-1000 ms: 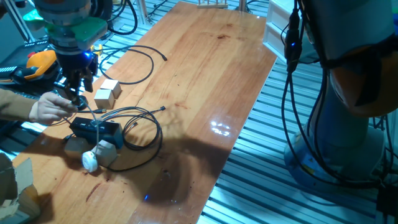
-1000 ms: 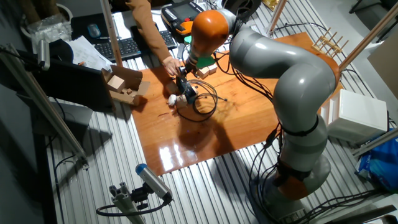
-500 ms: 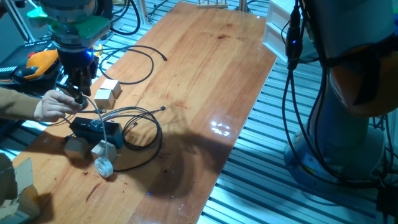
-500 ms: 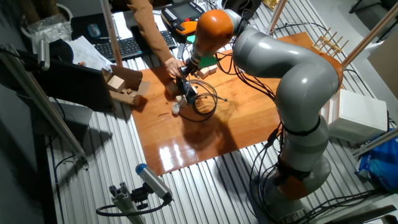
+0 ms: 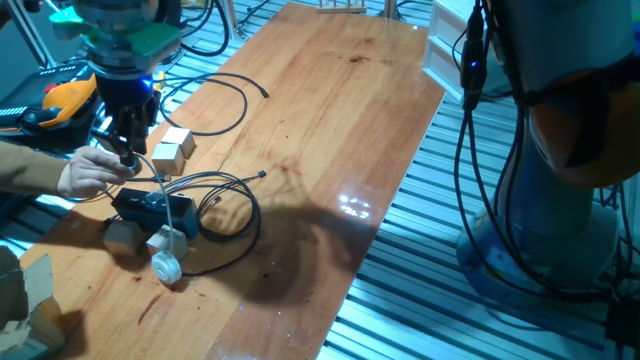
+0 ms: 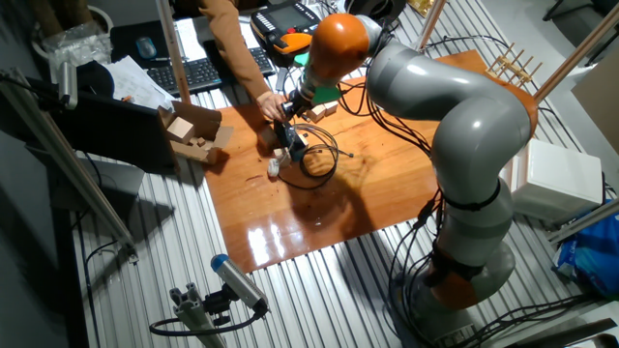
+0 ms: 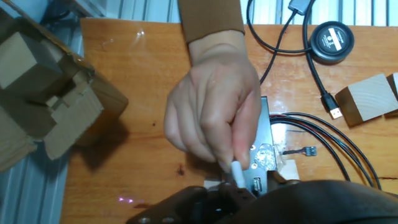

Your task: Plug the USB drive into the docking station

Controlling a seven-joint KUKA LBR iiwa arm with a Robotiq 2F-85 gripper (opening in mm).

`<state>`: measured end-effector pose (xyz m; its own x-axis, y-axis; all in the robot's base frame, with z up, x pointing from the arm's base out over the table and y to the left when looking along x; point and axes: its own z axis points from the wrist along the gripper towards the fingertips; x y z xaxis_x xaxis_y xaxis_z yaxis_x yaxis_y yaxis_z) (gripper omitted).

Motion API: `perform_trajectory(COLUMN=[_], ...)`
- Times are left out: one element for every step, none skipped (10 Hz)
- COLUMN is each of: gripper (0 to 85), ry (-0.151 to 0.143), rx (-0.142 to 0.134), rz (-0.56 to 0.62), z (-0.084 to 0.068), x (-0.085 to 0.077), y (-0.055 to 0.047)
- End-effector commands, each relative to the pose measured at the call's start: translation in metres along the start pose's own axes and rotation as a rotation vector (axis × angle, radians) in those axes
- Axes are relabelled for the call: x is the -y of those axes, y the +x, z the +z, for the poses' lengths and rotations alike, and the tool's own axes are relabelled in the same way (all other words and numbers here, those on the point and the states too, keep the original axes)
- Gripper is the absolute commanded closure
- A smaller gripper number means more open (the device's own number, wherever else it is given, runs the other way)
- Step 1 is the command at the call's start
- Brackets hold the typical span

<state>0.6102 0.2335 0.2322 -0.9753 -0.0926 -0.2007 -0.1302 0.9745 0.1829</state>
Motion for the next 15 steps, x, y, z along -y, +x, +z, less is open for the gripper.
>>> perform_trajectory(gripper=[68.0, 68.0, 85.0, 85.0, 85.0, 85.0, 85.0, 85.0, 68.0, 68.0, 68.0, 68.0, 68.0, 68.0, 68.0], ry=[-0.024, -0.025, -0.02, -0.012, -0.008, -0.002, 0.0, 0.004, 0.004, 0.004, 0.004, 0.007, 0.018, 0.037, 0.045], rx=[0.003, 0.002, -0.001, -0.002, -0.002, -0.003, -0.003, -0.004, -0.004, -0.005, -0.005, -0.006, -0.012, -0.013, -0.005], rz=[0.006, 0.0, -0.003, -0.004, -0.007, -0.008, -0.006, -0.003, 0.0, 0.0, -0.001, -0.002, -0.001, -0.001, -0.002], z=[-0.0003, -0.0002, -0.0007, -0.0008, -0.0009, -0.0008, -0.0008, -0.0009, -0.001, -0.0011, -0.0014, -0.0029, -0.0038, -0.0037, -0.0038], x=[-0.0001, -0.0001, -0.0001, -0.0002, -0.0002, -0.0003, -0.0003, -0.0003, -0.0002, -0.0001, -0.0002, -0.0006, -0.0007, -0.001, -0.001], y=[0.0003, 0.0003, 0.0007, 0.001, 0.001, 0.0013, 0.0013, 0.001, 0.001, 0.0009, 0.0012, 0.0024, 0.0031, 0.0036, 0.0037])
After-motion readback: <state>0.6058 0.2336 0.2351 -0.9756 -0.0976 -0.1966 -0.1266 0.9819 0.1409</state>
